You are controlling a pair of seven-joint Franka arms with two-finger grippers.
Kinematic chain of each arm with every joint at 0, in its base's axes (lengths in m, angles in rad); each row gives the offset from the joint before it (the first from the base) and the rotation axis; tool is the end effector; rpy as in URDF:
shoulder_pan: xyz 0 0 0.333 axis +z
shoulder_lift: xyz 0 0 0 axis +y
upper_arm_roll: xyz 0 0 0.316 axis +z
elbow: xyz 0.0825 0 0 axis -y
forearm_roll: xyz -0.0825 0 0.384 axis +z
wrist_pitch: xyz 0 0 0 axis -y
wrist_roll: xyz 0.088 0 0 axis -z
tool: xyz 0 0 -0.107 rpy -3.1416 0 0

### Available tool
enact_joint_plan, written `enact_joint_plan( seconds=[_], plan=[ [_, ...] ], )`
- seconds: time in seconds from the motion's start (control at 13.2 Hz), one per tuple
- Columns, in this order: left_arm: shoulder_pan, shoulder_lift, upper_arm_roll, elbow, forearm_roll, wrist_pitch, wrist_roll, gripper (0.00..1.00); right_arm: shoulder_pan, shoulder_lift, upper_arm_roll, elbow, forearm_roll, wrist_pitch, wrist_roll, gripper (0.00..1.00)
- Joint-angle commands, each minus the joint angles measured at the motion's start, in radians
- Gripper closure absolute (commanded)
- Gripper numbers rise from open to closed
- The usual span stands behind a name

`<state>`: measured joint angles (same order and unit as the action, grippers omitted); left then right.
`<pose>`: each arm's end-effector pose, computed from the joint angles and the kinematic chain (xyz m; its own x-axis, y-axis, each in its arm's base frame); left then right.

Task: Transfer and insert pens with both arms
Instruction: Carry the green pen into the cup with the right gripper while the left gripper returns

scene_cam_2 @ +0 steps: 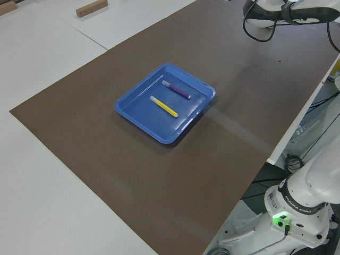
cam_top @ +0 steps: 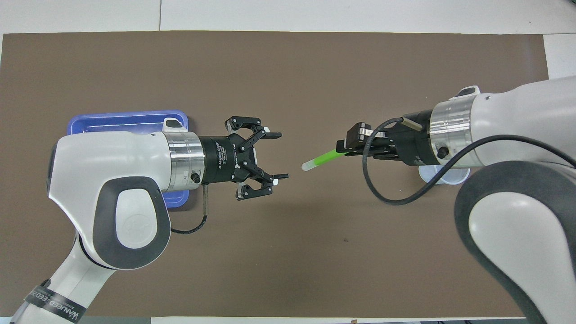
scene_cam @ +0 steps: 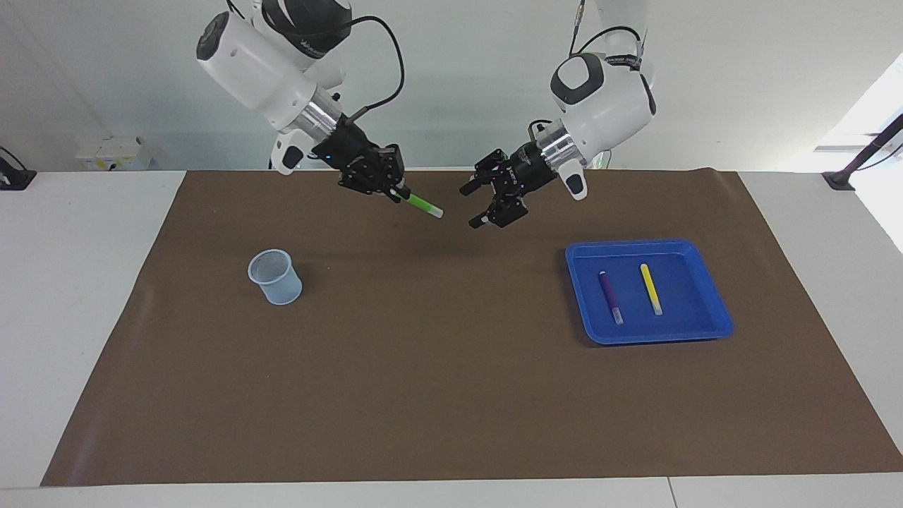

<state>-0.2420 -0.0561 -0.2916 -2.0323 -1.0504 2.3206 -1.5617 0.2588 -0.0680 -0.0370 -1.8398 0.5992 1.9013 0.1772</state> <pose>0.4840 -0.3075 0.5133 -0.0280 0.6150 -0.7881 0.9949 0.0935 0.0376 0.5347 0.1620 0.5758 0.9936 -0.1097 -0.0257 -0.1052 -0.8225 -0.5589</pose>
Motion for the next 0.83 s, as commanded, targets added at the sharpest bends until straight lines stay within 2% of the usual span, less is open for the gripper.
enact_joint_plan(
  seconds=[0.0, 0.15, 0.3, 0.38, 0.45, 0.6, 0.76],
  plan=[
    [0.064, -0.018, 0.002, 0.012, 0.084, -0.009, 0.048, 0.00, -0.090, 0.031, 0.006, 0.065, -0.132, -0.106, -0.201, 1.00],
    [0.099, -0.011, 0.003, 0.017, 0.189, -0.030, 0.084, 0.00, -0.137, 0.039, 0.005, 0.083, -0.275, -0.143, -0.339, 1.00],
    [0.128, -0.013, 0.006, 0.023, 0.381, -0.116, 0.255, 0.00, -0.145, 0.036, 0.005, 0.070, -0.446, -0.145, -0.467, 1.00],
    [0.159, -0.014, 0.009, 0.021, 0.429, -0.144, 0.331, 0.00, -0.145, 0.030, 0.006, 0.060, -0.535, -0.134, -0.508, 1.00],
    [0.202, -0.011, 0.011, 0.030, 0.470, -0.176, 0.389, 0.00, -0.148, 0.021, 0.005, 0.030, -0.580, -0.116, -0.543, 1.00],
    [0.272, -0.005, 0.008, 0.061, 0.571, -0.231, 0.460, 0.00, -0.199, 0.007, 0.003, -0.037, -0.584, -0.059, -0.608, 1.00],
    [0.331, -0.008, 0.009, 0.055, 0.615, -0.274, 0.602, 0.00, -0.211, 0.013, 0.003, -0.074, -0.594, -0.042, -0.619, 1.00]
  ],
)
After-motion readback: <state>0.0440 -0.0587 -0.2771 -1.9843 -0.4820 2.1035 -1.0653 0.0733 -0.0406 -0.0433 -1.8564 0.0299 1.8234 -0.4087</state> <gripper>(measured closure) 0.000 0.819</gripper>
